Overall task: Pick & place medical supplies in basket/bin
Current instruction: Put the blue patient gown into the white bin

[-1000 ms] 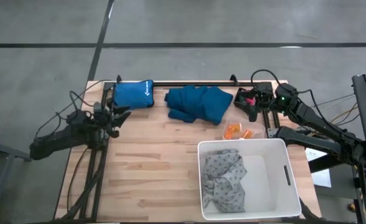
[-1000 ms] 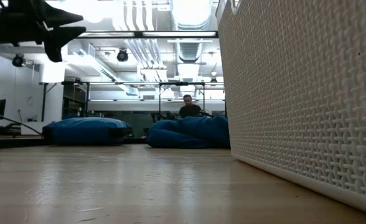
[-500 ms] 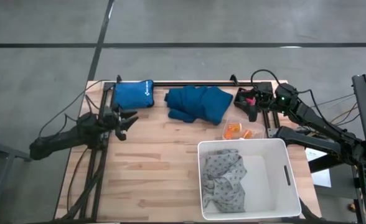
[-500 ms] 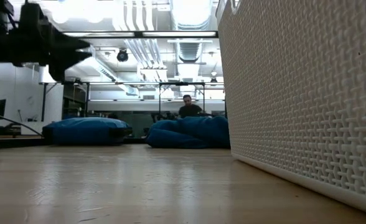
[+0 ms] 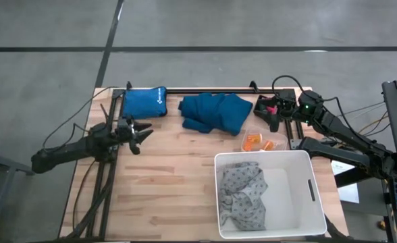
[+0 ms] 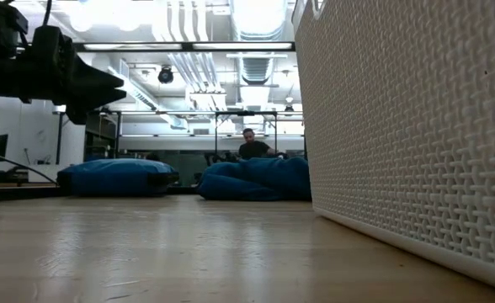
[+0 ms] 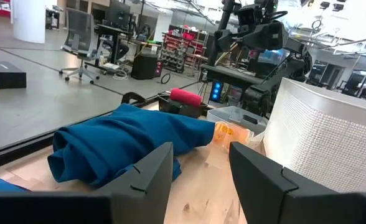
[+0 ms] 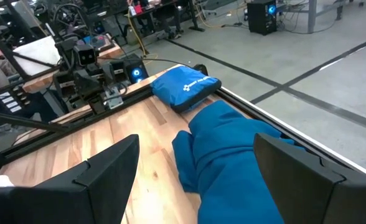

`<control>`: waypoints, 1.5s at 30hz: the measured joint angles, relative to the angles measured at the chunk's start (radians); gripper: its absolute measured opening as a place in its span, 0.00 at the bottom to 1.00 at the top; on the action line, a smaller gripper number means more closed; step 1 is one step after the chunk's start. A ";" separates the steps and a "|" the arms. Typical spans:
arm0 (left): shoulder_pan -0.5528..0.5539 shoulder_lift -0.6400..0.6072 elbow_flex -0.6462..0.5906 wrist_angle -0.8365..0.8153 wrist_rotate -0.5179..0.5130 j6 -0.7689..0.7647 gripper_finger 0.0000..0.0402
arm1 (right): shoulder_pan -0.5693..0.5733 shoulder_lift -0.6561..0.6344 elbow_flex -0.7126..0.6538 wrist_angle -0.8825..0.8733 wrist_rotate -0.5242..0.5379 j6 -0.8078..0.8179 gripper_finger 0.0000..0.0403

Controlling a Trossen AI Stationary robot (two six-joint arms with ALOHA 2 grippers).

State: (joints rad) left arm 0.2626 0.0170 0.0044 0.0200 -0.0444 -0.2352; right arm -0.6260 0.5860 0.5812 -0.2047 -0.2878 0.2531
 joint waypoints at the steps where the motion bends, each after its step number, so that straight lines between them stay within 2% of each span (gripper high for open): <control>1: 0.000 0.000 0.000 0.000 0.000 0.000 0.41 | 0.000 0.000 0.000 0.000 0.000 0.000 0.77; 35: 0.000 0.000 0.000 -0.001 0.000 -0.003 0.41 | 0.000 0.000 0.000 0.001 -0.005 0.001 0.77; 38: 0.000 0.000 0.000 -0.001 0.000 -0.003 0.41 | 0.000 0.000 0.000 0.042 -0.021 0.023 0.77; 42: 0.000 0.000 0.000 -0.002 0.000 -0.003 0.41 | 0.000 0.007 0.000 0.181 -0.036 0.027 0.77; 45: 0.000 0.000 0.000 -0.002 0.000 -0.003 0.41 | 0.000 0.043 0.026 0.201 -0.038 0.043 0.75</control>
State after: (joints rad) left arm 0.2626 0.0170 0.0040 0.0185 -0.0441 -0.2385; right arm -0.6258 0.6291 0.6075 -0.0034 -0.3262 0.2964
